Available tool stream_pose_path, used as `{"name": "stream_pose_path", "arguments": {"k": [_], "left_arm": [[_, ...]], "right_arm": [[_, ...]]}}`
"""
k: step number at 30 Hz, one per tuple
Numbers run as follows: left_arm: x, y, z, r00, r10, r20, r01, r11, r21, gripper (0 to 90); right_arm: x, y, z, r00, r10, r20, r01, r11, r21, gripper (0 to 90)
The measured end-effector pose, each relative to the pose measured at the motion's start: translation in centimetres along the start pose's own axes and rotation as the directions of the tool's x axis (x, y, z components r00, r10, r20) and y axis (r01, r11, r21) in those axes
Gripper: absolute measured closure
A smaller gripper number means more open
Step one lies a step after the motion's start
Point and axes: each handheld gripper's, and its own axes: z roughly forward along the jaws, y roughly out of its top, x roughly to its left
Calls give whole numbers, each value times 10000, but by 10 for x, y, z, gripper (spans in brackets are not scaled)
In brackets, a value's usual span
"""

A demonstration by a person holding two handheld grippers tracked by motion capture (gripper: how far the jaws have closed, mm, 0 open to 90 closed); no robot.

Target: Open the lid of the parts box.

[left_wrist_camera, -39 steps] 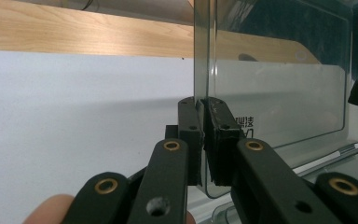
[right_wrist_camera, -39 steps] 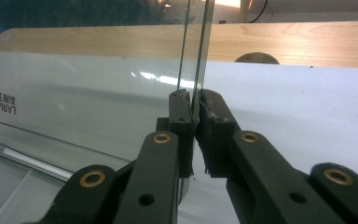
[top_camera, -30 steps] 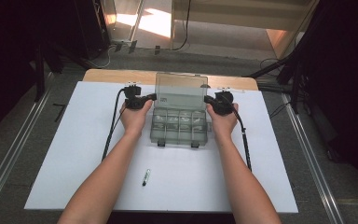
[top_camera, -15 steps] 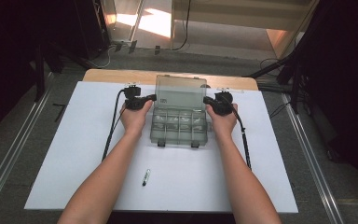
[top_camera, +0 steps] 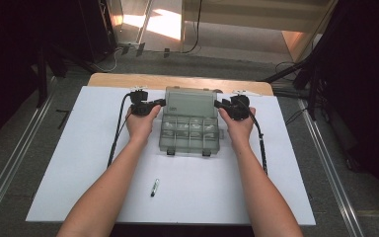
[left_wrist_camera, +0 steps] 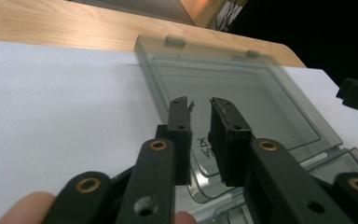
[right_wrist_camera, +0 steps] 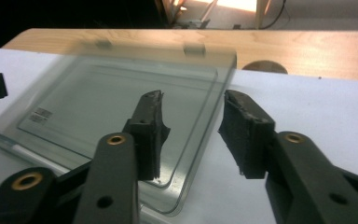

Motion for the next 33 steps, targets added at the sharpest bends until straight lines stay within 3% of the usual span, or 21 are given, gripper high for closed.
{"name": "stream_pose_path", "arguments": {"k": [7,11,17,22,28,33], "left_arm": [[-5,0,-9,9989,184,429,-187,9998,63,613],[-9,-1,-13,9984,349,448,-359,9991,216,466],[-15,-4,-24,9951,726,671,-740,9971,194,377],[-19,-8,-34,9920,1002,766,-1019,9946,179,282],[-26,-14,-44,9840,1469,1004,-1501,9884,245,144],[-35,-18,-52,9720,1886,1402,-1960,9798,406,96]], "right_arm": [[2,-4,-18,9975,-661,-258,654,9974,-288,440],[4,-8,-28,9942,-1056,-227,1046,9937,-406,339],[6,-16,-48,9907,-1331,-268,1307,9885,-756,179],[8,-25,-62,9883,-1437,-513,1381,9853,-1005,117],[9,-38,-76,9832,-1779,-414,1728,9793,-1055,30],[7,-50,-86,9825,-1792,-513,1728,9788,-1102,0]]}}
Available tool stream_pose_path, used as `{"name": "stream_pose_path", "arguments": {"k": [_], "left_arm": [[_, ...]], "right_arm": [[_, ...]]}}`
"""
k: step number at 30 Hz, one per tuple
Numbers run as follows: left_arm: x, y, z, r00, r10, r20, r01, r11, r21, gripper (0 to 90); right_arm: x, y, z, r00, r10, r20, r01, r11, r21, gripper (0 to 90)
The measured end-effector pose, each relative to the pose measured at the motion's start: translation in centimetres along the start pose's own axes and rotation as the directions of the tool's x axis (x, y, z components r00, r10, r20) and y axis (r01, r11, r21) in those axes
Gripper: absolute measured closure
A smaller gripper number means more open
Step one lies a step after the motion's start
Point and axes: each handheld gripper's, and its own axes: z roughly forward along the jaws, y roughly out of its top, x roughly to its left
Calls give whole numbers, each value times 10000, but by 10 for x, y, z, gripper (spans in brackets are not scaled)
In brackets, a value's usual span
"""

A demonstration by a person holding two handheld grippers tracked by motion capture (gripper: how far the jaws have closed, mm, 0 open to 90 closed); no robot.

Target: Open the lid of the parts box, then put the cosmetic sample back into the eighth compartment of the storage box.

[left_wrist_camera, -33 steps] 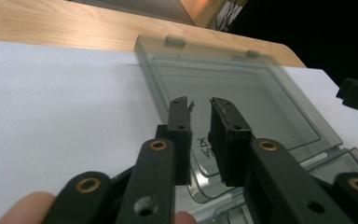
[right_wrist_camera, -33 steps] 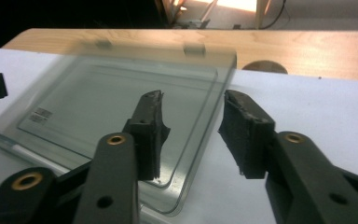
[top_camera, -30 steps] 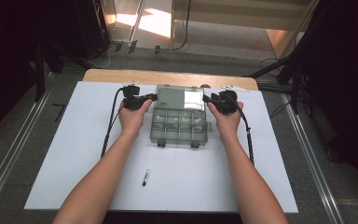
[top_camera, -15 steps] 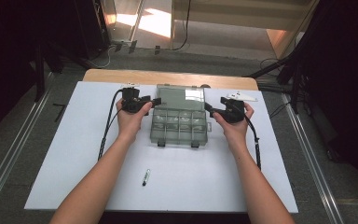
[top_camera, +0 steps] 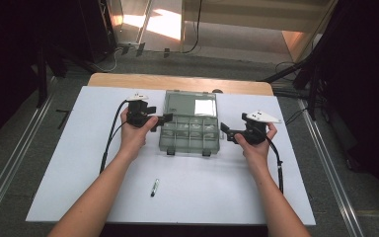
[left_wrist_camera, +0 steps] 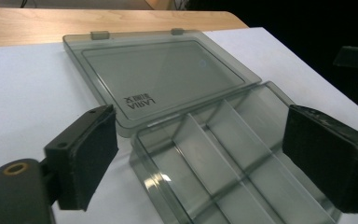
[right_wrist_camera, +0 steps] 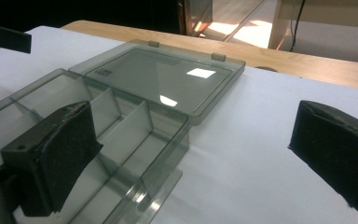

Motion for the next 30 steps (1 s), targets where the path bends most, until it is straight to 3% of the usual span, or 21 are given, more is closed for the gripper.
{"name": "stream_pose_path", "arguments": {"k": [5,12,19,22,26,30], "left_arm": [[-11,-4,-5,9978,484,451,-500,9981,349,7],[-22,-13,-14,9950,903,431,-928,9939,595,0],[-30,-24,-25,9944,922,520,-963,9919,829,0],[-34,-30,-30,9943,930,520,-974,9910,913,0],[-38,-41,-37,9946,940,443,-981,9898,1030,0],[-41,-50,-45,9952,893,399,-927,9912,940,0]], "right_arm": [[-1,-8,-14,10000,90,-19,-90,9997,-238,0],[-3,-20,-35,9999,-10,156,17,9991,-414,0],[-4,-40,-60,9996,175,214,-158,9971,-740,0],[-2,-51,-70,9996,45,273,-23,9970,-773,0],[0,-57,-81,9992,-125,383,156,9965,-817,0],[0,-63,-91,9994,5,339,26,9958,-916,0]]}}
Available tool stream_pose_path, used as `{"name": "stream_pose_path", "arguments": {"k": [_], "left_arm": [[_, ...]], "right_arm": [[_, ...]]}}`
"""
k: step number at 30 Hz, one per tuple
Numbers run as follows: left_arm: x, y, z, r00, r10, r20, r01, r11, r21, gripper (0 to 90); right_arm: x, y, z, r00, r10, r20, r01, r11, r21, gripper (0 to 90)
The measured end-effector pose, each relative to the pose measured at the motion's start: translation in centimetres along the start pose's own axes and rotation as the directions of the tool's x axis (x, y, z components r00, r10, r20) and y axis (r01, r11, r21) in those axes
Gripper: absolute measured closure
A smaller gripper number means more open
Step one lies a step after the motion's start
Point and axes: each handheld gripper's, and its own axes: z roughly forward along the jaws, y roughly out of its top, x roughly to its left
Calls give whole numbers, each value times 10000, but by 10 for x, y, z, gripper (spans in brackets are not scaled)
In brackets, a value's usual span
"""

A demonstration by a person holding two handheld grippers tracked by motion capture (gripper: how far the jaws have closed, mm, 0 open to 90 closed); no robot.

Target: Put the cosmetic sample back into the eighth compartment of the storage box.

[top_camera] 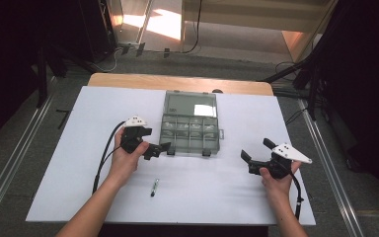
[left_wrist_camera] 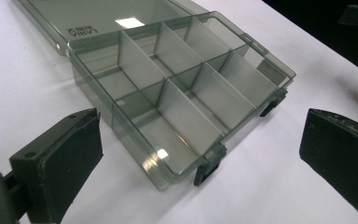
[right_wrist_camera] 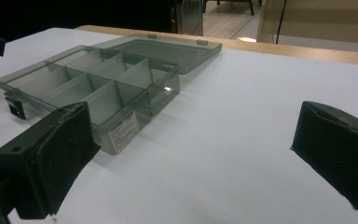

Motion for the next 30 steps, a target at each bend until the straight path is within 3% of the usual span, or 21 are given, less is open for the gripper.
{"name": "stream_pose_path", "arguments": {"k": [14,17,24,30], "left_arm": [[-19,-17,-14,9998,206,-62,-201,9971,737,0],[-23,-19,-16,9999,-100,107,90,9962,866,0],[-32,-28,-19,10000,1,15,-3,9923,1242,0],[-35,-39,-22,9995,-324,59,312,9888,1463,0]], "right_arm": [[-3,-18,-33,9995,-228,215,223,9995,219,0],[-3,-21,-40,9992,-277,282,274,9996,117,0],[-3,-25,-52,9990,-348,263,347,9994,72,0],[-3,-27,-54,9995,-236,224,237,9997,-15,0]]}}
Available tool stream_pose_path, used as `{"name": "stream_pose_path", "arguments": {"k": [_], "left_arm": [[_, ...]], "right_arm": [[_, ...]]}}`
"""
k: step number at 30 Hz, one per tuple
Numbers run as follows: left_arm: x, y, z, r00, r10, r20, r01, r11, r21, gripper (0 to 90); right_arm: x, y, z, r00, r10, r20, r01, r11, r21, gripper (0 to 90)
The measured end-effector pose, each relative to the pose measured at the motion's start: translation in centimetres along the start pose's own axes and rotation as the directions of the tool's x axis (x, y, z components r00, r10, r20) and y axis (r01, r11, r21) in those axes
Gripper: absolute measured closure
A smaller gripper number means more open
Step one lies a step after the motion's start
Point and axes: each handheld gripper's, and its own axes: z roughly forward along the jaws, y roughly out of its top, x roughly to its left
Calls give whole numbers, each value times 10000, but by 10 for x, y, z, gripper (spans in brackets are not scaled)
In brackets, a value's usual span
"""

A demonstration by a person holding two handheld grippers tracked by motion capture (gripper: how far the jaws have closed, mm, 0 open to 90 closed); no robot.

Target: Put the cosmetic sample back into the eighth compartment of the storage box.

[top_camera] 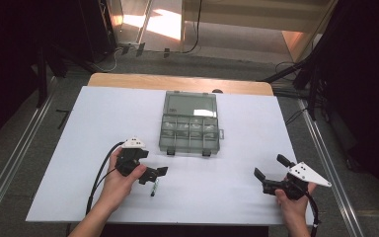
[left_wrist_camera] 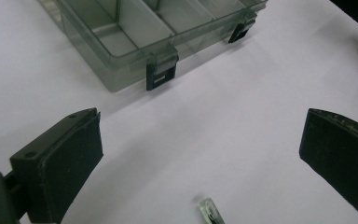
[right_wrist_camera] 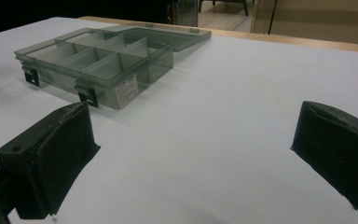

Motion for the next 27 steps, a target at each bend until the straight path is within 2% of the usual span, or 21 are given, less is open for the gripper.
{"name": "stream_pose_path", "arguments": {"k": [3,5,12,14,17,22,25,27], "left_arm": [[-2,-5,-2,9996,77,-285,-78,10000,-23,0],[-1,-8,-3,9990,30,-441,-32,10000,-44,35],[-3,-19,-1,9976,131,-678,-94,9985,543,74],[-5,-20,-2,9947,166,-1018,-106,9981,601,145],[-10,-24,-3,9905,346,-1331,-224,9955,923,153],[-16,-32,-5,9834,424,-1762,-236,9939,1075,206],[-20,-36,-6,9845,533,-1668,-344,9928,1145,233],[-24,-38,-5,9827,865,-1636,-653,9893,1307,284]], "right_arm": [[-1,0,0,10000,-17,-14,17,10000,-37,0],[-2,-1,1,10000,56,-71,-56,10000,-3,0],[-2,-2,2,9998,86,-156,-85,10000,30,0],[-2,-2,2,9998,111,-159,-111,9999,24,0],[-2,-2,2,9998,140,-145,-139,9999,37,0],[-2,-2,2,9998,120,-145,-120,9999,23,0],[-2,-2,2,9998,123,-143,-122,9999,28,0],[-2,-2,2,9998,109,-140,-109,9999,29,0]]}}
